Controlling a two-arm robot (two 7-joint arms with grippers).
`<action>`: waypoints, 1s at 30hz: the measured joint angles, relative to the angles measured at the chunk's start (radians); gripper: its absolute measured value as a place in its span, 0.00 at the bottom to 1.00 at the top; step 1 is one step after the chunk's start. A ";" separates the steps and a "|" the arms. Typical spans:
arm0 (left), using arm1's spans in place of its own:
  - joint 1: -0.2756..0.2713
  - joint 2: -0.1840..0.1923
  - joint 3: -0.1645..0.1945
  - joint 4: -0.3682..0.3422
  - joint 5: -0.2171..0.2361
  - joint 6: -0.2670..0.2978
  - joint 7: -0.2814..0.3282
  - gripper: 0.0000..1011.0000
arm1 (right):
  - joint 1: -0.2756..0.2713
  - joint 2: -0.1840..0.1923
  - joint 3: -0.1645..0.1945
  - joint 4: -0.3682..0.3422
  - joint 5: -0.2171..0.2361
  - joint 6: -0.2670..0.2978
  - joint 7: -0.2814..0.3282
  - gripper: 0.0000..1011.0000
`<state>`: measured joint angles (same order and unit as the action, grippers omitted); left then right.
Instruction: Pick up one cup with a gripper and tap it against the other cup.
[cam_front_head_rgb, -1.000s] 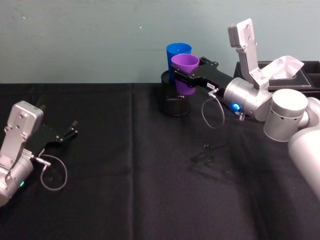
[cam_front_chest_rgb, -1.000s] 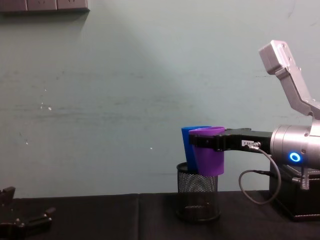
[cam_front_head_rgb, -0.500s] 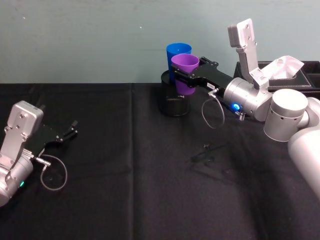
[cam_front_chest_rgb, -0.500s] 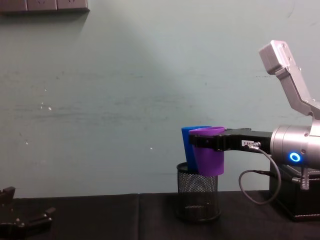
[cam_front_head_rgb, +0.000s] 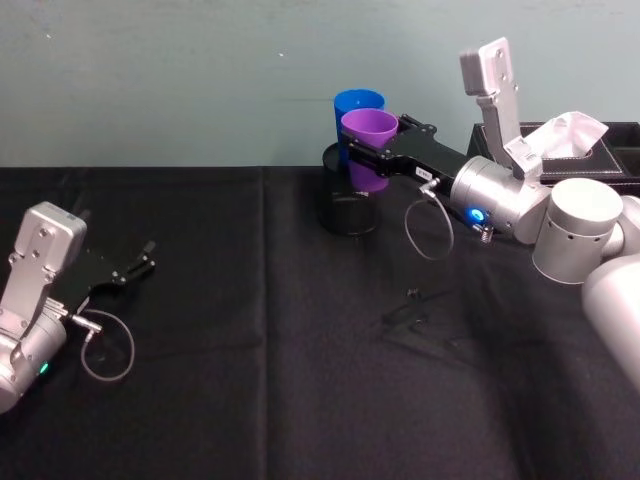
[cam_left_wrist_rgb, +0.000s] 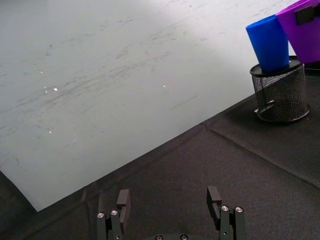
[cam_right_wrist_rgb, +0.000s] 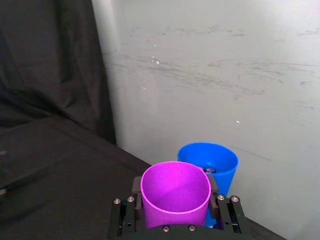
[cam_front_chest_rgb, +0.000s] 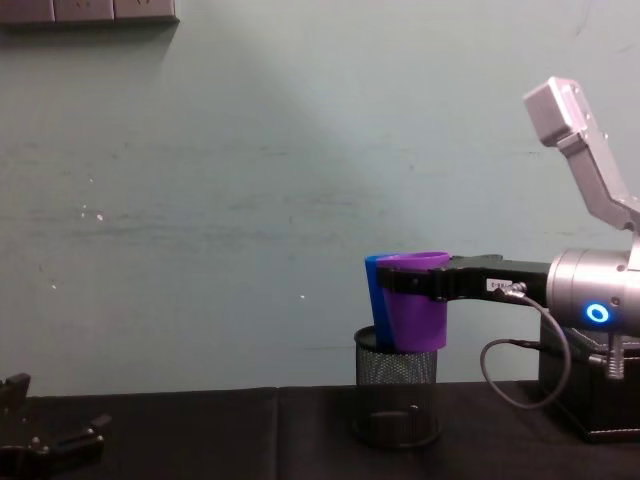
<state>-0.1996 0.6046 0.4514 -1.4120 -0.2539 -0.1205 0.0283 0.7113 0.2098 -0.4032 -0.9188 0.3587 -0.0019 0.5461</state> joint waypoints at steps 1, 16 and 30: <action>0.000 0.000 0.000 0.000 0.000 0.000 0.000 0.99 | -0.005 0.003 0.001 -0.009 0.004 0.003 0.004 0.73; 0.000 0.000 0.000 0.000 0.000 0.000 0.000 0.99 | -0.174 0.094 0.010 -0.279 0.090 0.043 0.030 0.73; 0.000 0.000 0.000 0.000 0.000 0.000 0.000 0.99 | -0.321 0.183 -0.003 -0.423 0.126 0.003 0.035 0.73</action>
<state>-0.1995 0.6047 0.4513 -1.4120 -0.2539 -0.1206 0.0283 0.3907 0.3926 -0.4058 -1.3414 0.4851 0.0007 0.5814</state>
